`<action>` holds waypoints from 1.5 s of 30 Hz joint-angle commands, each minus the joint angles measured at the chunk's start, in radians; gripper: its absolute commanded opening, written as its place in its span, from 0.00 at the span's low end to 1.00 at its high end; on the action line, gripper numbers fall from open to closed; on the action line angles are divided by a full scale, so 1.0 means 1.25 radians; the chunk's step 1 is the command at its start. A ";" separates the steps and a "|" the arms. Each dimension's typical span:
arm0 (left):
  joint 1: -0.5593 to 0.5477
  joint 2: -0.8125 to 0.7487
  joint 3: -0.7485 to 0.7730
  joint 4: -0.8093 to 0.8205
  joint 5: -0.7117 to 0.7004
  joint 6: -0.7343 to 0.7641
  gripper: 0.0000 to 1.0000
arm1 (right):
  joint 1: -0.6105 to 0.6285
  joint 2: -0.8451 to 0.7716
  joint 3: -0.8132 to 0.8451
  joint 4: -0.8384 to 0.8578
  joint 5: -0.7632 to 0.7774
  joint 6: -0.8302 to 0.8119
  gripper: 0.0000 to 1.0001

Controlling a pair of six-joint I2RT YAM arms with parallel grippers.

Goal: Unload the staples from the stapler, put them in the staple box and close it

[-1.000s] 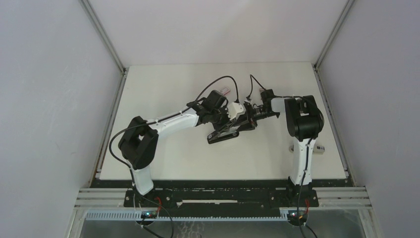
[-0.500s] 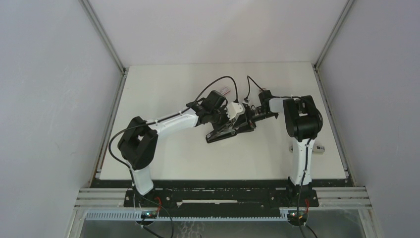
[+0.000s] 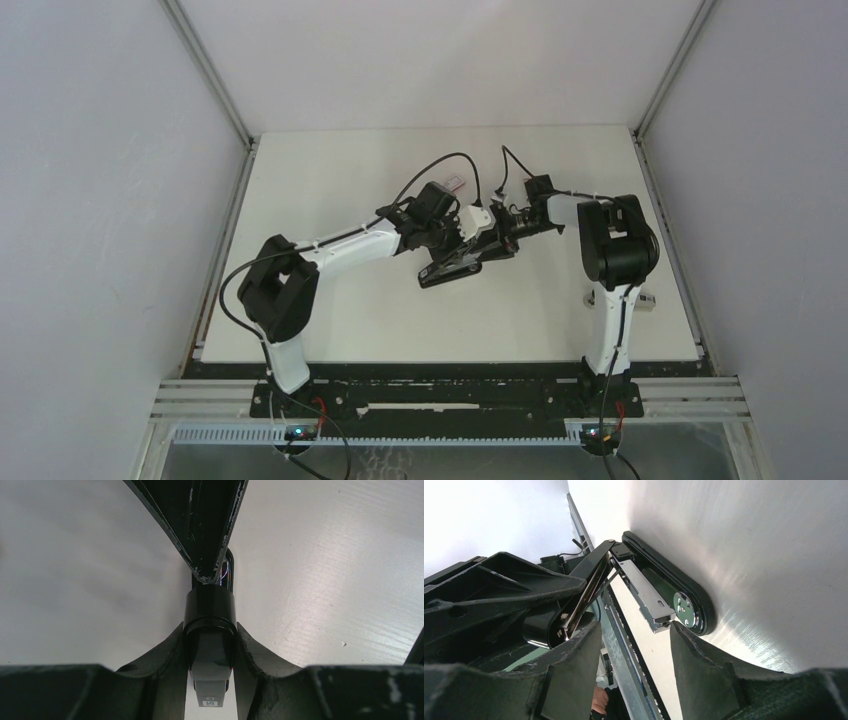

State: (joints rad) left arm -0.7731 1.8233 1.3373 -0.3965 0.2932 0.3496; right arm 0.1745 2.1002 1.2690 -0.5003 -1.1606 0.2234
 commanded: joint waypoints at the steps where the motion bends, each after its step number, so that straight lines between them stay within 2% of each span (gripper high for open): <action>1: -0.001 -0.055 0.002 0.049 0.023 -0.013 0.04 | 0.018 -0.012 0.019 0.022 -0.024 -0.002 0.53; 7: -0.002 -0.059 -0.001 0.051 0.017 -0.012 0.04 | 0.033 0.011 0.018 0.018 -0.018 -0.003 0.53; 17: -0.001 -0.060 0.000 0.051 0.019 -0.011 0.04 | -0.004 0.016 0.018 0.009 0.026 -0.007 0.53; 26: -0.001 -0.060 0.001 0.050 0.021 -0.014 0.04 | 0.047 0.039 0.018 0.026 -0.007 0.005 0.53; 34: -0.001 -0.062 0.002 0.050 0.023 -0.014 0.04 | 0.053 0.060 0.017 0.052 -0.041 0.024 0.52; 45: -0.001 -0.067 0.000 0.048 0.031 -0.015 0.04 | 0.053 0.068 -0.047 0.202 -0.066 0.111 0.50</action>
State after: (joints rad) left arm -0.7723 1.8233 1.3373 -0.4065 0.2916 0.3489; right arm 0.2359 2.1822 1.2499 -0.3817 -1.2449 0.3038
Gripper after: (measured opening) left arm 0.379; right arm 0.497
